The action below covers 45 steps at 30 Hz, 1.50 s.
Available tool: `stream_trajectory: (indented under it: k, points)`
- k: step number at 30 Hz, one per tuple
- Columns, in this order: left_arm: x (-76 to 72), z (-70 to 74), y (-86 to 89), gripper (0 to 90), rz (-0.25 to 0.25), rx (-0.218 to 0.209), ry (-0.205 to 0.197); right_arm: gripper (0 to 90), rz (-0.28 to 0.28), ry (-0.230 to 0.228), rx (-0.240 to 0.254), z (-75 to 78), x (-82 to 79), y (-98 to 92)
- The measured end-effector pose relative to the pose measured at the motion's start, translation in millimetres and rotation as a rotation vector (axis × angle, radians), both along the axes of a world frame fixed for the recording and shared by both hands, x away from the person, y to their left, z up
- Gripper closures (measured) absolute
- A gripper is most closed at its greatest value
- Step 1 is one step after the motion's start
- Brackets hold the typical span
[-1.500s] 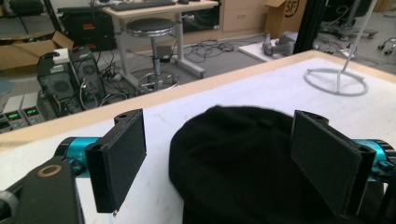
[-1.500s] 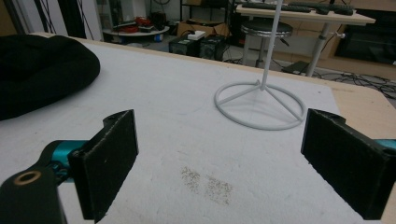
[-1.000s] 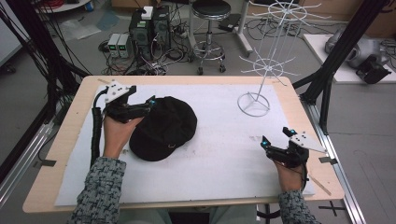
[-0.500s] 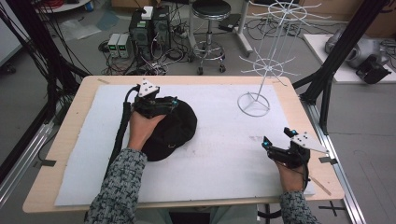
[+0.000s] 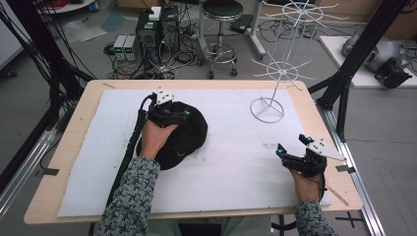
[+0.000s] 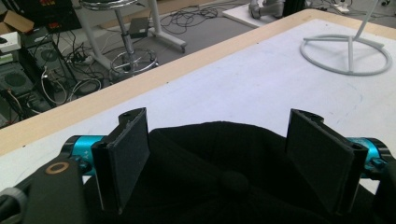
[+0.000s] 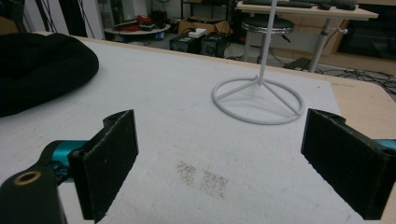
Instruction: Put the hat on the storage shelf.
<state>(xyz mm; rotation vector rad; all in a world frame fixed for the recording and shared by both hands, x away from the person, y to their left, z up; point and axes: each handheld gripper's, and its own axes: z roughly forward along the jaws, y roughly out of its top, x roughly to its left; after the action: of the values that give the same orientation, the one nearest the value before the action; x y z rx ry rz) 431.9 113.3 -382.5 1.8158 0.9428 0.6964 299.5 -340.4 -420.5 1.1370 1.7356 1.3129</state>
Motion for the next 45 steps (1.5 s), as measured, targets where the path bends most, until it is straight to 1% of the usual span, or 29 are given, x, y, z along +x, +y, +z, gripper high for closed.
stream_trajectory:
  k: [1, 4, 5, 6, 8, 11, 13, 16, 20, 22, 25, 26, 27, 28, 30, 33, 34, 35, 36, 38, 39, 41, 43, 45]
  points:
    - [-0.4, -0.1, -0.6, 22.1, 0.001, 0.006, 0.006, 10.0, 0.001, -0.002, -0.005, 0.1, 0.2, 0.0]
    - [-2.9, 0.1, -3.7, 21.3, 0.002, 0.06, 0.007, 10.0, 0.004, -0.003, -0.003, 0.2, 0.0, 0.3]
    - [-3.1, 0.1, -4.3, 21.3, 0.004, 0.07, 0.011, 10.0, 0.003, -0.003, -0.003, 0.2, 0.1, 0.5]
    - [-3.1, 0.1, -4.3, 21.3, 0.004, 0.07, 0.011, 10.0, 0.002, -0.001, -0.005, 0.1, 0.2, 0.4]
    - [-3.4, 0.6, -4.3, 21.3, 0.015, 0.076, 0.027, 10.0, 0.004, -0.001, -0.004, 0.0, 0.3, 0.5]
    - [-4.3, 3.2, -2.5, 21.5, 0.019, 0.065, 0.036, 10.0, 0.004, -0.001, -0.006, 0.1, 0.3, 0.6]
    - [-3.5, 2.2, -2.4, 21.7, 0.022, 0.062, 0.047, 10.0, 0.006, 0.007, 0.002, -0.3, 0.6, 1.2]
    - [-4.3, 3.5, -3.4, 21.7, 0.016, 0.075, 0.056, 10.0, 0.013, 0.002, -0.006, -0.2, 0.9, 2.2]
    - [-7.0, 6.9, -2.7, 21.6, 0.011, 0.072, 0.069, 10.0, 0.011, 0.004, -0.004, -0.3, 1.1, 2.0]
    - [-10.0, 8.2, -4.0, 21.6, 0.003, 0.101, 0.08, 10.0, 0.012, 0.007, 0.0, -0.6, 1.6, 2.3]
    - [-8.2, 4.0, -5.4, 21.7, 0.017, 0.145, 0.104, 10.1, 0.015, 0.008, -0.004, -0.8, 1.7, 3.3]
    - [-7.1, 2.5, -5.8, 21.8, 0.022, 0.157, 0.106, 10.1, 0.016, 0.009, -0.005, -0.6, 1.5, 3.7]
    - [-7.1, 2.5, -5.8, 21.9, 0.022, 0.157, 0.106, 10.0, 0.016, 0.008, -0.007, -0.4, 1.4, 3.9]
    - [-5.1, 0.4, -6.4, 22.6, 0.034, 0.175, 0.11, 10.1, 0.016, 0.009, -0.005, -0.3, 1.3, 4.0]
    - [-2.5, -1.3, -6.5, 22.9, 0.049, 0.182, 0.118, 10.0, 0.017, 0.007, -0.007, -0.3, 1.5, 3.9]
    - [-0.1, -2.3, -8.0, 23.0, 0.05, 0.191, 0.124, 10.0, 0.02, 0.009, -0.009, -0.6, 2.2, 3.9]
    - [1.0, -3.6, -10.5, 23.2, 0.047, 0.215, 0.132, 10.0, 0.02, 0.009, -0.007, -0.8, 2.4, 4.2]
    - [1.4, -4.1, -11.5, 23.3, 0.045, 0.228, 0.135, 10.0, 0.021, 0.009, -0.01, -0.9, 2.7, 4.2]
    - [2.2, -5.8, -14.4, 23.3, 0.04, 0.255, 0.143, 10.1, 0.021, 0.012, -0.008, -0.9, 2.5, 4.4]
    - [3.2, -7.5, -18.4, 23.3, 0.031, 0.294, 0.149, 10.0, 0.022, 0.013, -0.006, -0.8, 2.5, 4.4]
    - [3.7, -7.8, -18.8, 23.4, 0.028, 0.298, 0.149, 10.0, 0.021, 0.011, -0.007, -0.8, 2.6, 4.3]
    - [5.5, -9.0, -18.9, 23.8, 0.027, 0.296, 0.167, 10.0, 0.022, 0.013, -0.008, -0.9, 2.7, 4.3]
    - [7.8, -9.8, -18.3, 23.8, 0.026, 0.3, 0.2, 10.1, 0.024, 0.014, -0.008, -0.9, 2.7, 4.2]
    - [10.6, -11.1, -18.6, 23.9, 0.023, 0.313, 0.236, 10.0, 0.024, 0.014, -0.007, -0.8, 2.6, 4.1]
